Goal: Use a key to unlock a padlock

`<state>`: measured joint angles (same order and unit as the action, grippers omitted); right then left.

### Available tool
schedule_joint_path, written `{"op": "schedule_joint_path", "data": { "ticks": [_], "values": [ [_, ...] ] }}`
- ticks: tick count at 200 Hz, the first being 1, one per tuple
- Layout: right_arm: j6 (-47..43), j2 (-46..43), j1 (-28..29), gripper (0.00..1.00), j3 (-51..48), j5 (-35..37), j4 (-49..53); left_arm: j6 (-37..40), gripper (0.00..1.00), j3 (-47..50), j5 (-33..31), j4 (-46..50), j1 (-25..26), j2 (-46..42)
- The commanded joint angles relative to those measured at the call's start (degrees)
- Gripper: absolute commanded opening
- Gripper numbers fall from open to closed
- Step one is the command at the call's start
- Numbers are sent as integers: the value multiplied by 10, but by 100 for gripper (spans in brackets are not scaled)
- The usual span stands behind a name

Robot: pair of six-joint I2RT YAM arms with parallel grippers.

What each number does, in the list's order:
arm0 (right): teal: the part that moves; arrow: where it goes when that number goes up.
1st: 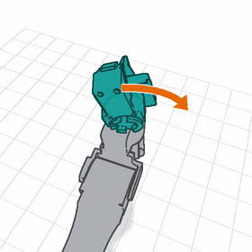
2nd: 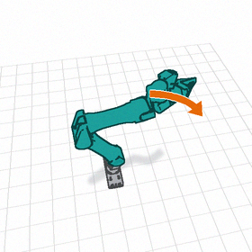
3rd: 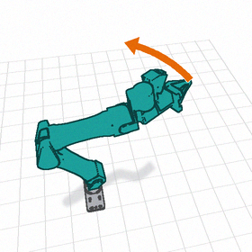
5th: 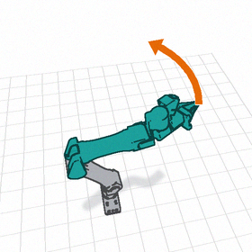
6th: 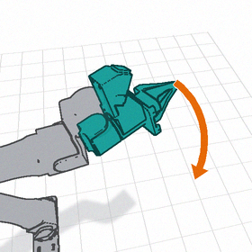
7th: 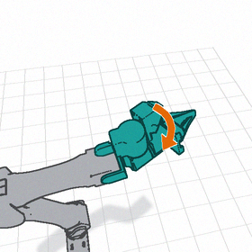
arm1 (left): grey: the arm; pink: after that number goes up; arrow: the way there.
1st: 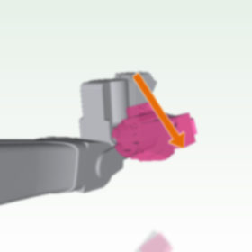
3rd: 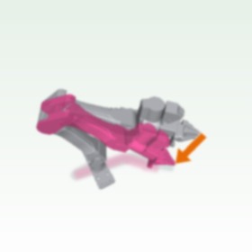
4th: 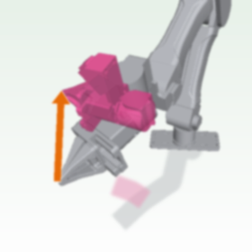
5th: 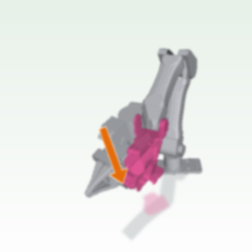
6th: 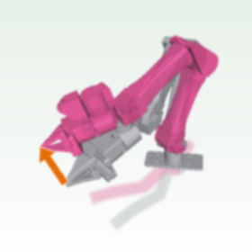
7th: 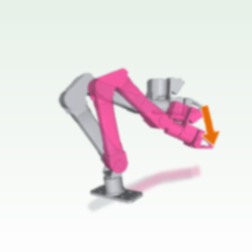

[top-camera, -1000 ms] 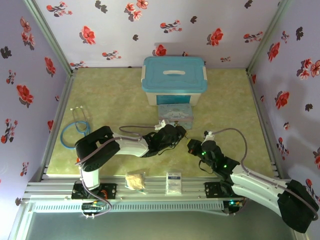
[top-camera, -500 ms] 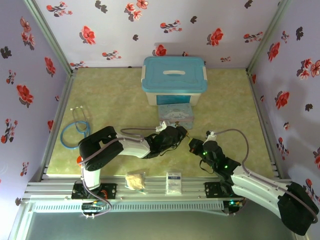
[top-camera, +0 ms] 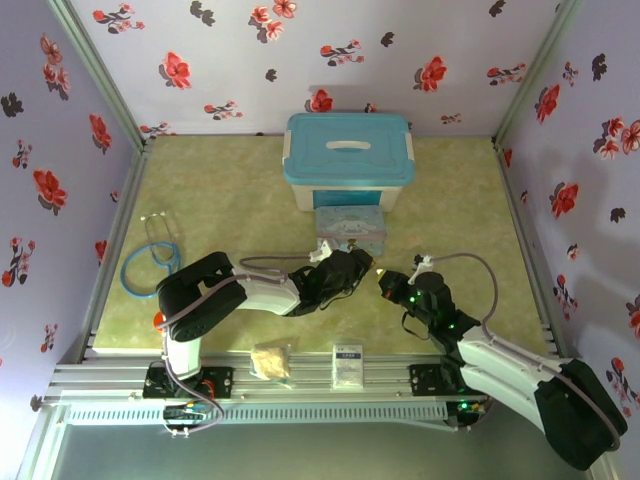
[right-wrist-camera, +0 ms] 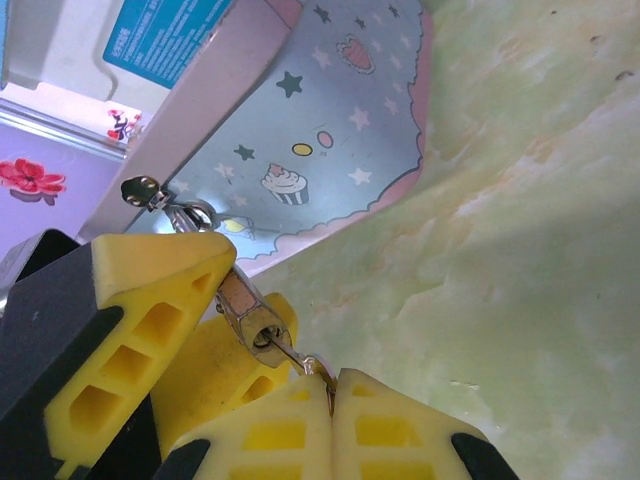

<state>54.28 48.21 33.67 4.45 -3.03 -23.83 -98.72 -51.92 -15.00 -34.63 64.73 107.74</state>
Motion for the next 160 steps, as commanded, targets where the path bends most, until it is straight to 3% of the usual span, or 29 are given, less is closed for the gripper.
{"op": "schedule_joint_path", "data": {
  "ticks": [1, 75, 160],
  "values": [
    [-35, 2, -2, 0, 19, -42, -45, -6, 0, -2, 46, -56, 16, -1],
    [-98, 27, -3, 0, 38, -29, 13, 4, 0, -17, 59, -51, 17, 0],
    [-105, 41, -38, 0, 56, -81, 29, 18, 0, -14, 64, -33, 18, 4]
  ]
}}
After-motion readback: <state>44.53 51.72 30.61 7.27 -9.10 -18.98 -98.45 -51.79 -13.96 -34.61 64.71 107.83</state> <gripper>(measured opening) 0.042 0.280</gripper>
